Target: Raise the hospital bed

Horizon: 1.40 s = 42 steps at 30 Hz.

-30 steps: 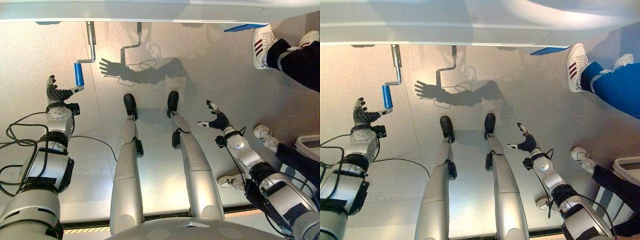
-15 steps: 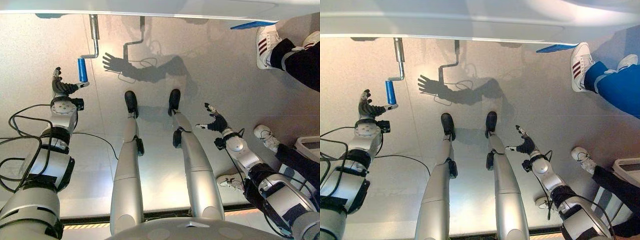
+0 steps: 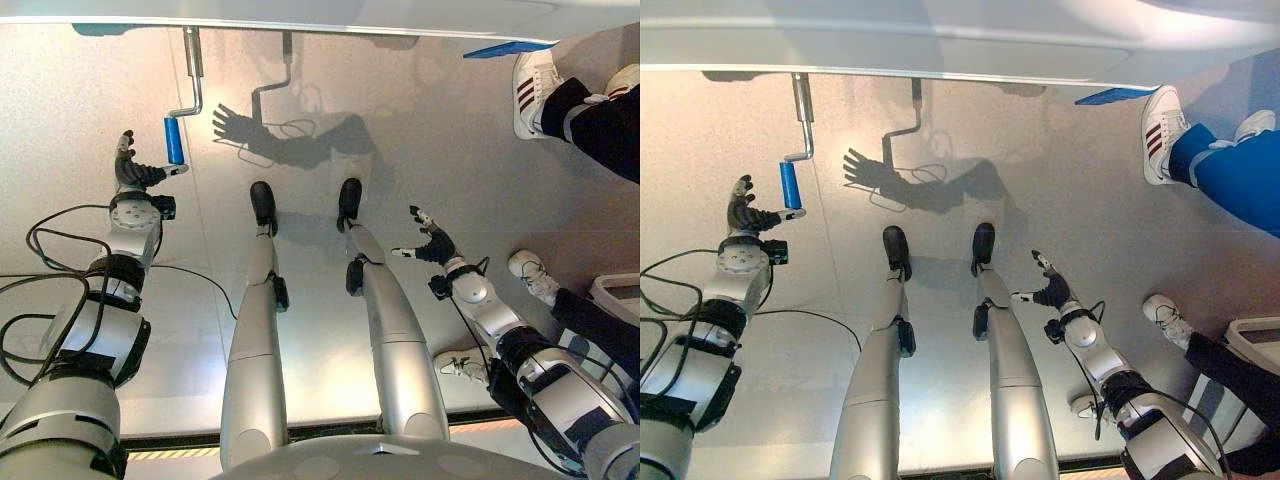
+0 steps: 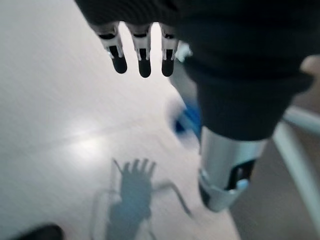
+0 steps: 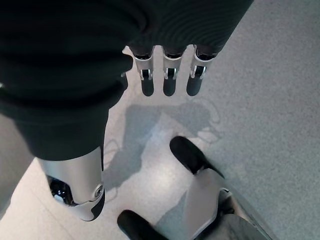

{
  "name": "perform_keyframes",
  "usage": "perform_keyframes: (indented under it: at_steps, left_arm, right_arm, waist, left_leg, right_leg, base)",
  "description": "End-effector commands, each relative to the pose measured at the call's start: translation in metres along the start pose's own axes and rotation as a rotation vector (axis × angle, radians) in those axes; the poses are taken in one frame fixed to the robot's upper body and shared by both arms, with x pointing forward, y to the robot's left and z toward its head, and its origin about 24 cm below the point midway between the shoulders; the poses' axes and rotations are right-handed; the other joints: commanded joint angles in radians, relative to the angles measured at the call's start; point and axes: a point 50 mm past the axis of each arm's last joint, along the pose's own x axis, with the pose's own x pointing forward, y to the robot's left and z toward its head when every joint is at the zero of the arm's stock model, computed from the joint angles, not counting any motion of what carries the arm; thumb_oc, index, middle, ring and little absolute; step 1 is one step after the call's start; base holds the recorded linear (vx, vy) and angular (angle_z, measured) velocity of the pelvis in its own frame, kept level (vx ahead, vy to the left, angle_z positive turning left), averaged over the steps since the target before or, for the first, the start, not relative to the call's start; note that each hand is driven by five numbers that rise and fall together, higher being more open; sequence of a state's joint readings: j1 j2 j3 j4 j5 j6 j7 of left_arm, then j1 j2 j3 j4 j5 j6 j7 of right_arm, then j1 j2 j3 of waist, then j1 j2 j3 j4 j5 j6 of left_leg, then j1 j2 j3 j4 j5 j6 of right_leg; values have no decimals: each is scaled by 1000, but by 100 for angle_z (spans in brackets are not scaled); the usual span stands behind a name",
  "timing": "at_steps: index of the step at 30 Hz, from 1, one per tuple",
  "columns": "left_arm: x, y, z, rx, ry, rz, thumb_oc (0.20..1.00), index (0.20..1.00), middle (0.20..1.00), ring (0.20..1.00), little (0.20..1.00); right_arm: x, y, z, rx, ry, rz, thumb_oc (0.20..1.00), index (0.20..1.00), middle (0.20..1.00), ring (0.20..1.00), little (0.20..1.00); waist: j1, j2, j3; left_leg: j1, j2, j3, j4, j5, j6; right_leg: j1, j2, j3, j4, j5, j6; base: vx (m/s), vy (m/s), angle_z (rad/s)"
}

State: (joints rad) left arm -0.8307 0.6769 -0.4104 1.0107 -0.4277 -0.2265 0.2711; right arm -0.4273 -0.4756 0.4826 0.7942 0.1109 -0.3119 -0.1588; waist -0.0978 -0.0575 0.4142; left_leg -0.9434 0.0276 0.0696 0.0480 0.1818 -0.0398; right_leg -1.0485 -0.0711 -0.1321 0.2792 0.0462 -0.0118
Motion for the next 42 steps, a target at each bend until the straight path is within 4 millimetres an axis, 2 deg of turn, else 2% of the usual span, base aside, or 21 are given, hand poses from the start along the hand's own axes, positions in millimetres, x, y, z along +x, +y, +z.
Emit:
perform_keyframes:
  at_steps: [1,10,30,42]
  left_arm:
    - [6,-4,24,-96,-85,-2,1000,1000,1000,1000,1000]
    - [7,-1,29,-84,-109,-14,1000,1000,1000,1000,1000]
    - [6,-5,17,-73,-57,-30,1000,1000,1000,1000,1000]
    - [7,-7,20,-62,-56,-40,1000,1000,1000,1000,1000]
  right_arm:
    - [-15,13,-20,13,63,49,1000,1000,1000,1000,1000]
    - [-17,13,-22,10,72,58,1000,1000,1000,1000,1000]
    - [-15,11,-22,-8,77,60,1000,1000,1000,1000,1000]
    - [-14,9,-22,-14,77,57,1000,1000,1000,1000,1000]
  waist:
    - [-26,37,-13]
    - [-26,36,-10]
    - [-23,37,-6]
    - [-23,36,0]
  left_leg:
    - [38,-68,-6,10,-59,30]
    - [44,-71,-8,8,-59,31]
    - [56,-71,-7,1,-55,32]
    - [55,-70,-8,4,-55,32]
  right_leg:
    - [79,41,-12,-151,121,116]
    - [85,39,-15,-154,123,117]
    - [95,42,-16,-155,122,117]
    - [93,40,-18,-151,120,116]
  base:
    - [0,0,0]
    - [0,0,0]
    - [0,0,0]
    - [0,0,0]
